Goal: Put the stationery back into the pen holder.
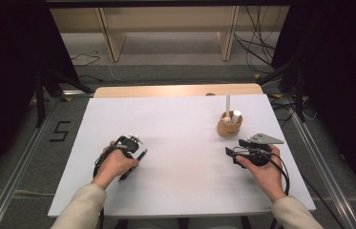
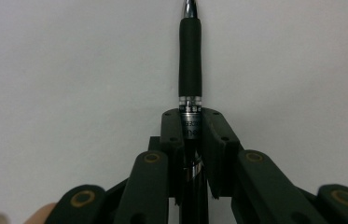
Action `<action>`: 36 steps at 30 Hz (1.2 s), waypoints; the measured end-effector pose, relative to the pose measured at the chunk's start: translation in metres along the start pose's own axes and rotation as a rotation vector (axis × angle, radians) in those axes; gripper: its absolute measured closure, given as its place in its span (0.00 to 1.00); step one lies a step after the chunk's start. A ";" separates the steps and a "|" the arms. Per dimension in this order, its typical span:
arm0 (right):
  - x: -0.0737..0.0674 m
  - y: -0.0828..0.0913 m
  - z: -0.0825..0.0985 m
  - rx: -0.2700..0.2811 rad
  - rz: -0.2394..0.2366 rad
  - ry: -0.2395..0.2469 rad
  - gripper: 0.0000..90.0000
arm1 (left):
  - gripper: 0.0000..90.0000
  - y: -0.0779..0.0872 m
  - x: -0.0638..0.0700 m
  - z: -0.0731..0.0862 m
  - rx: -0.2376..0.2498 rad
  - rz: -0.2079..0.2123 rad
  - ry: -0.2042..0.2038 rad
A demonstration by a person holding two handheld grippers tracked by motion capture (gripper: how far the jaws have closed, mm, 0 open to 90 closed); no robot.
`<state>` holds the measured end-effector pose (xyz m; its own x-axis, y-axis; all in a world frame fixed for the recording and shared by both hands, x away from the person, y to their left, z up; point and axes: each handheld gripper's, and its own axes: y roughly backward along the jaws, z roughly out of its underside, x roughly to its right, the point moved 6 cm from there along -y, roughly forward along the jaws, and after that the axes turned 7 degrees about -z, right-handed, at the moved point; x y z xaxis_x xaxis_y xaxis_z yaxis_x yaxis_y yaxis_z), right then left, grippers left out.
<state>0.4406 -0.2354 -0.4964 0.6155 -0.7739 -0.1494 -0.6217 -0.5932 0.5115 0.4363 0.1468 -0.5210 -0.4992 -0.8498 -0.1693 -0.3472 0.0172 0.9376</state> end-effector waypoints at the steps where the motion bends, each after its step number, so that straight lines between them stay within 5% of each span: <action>1: 0.000 0.000 0.000 0.000 0.000 0.000 0.36 | 0.88 0.000 0.000 0.000 0.002 -0.001 0.003; 7: -0.001 -0.001 0.000 0.001 -0.002 0.000 0.36 | 0.89 0.001 -0.002 0.003 0.032 0.017 0.031; 14: -0.002 -0.001 0.000 0.002 -0.004 0.000 0.36 | 0.89 0.009 0.001 0.004 0.122 0.033 0.062; 27: -0.013 -0.006 -0.001 0.003 -0.037 0.008 0.36 | 0.89 0.040 0.025 -0.016 0.523 0.073 0.160; 36: -0.020 -0.010 -0.003 0.023 -0.078 -0.013 0.36 | 0.89 0.047 0.045 -0.028 0.665 0.123 0.182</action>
<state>0.4363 -0.2129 -0.4958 0.6561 -0.7281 -0.1987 -0.5834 -0.6563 0.4785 0.4198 0.0946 -0.4762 -0.4456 -0.8946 0.0340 -0.7376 0.3884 0.5523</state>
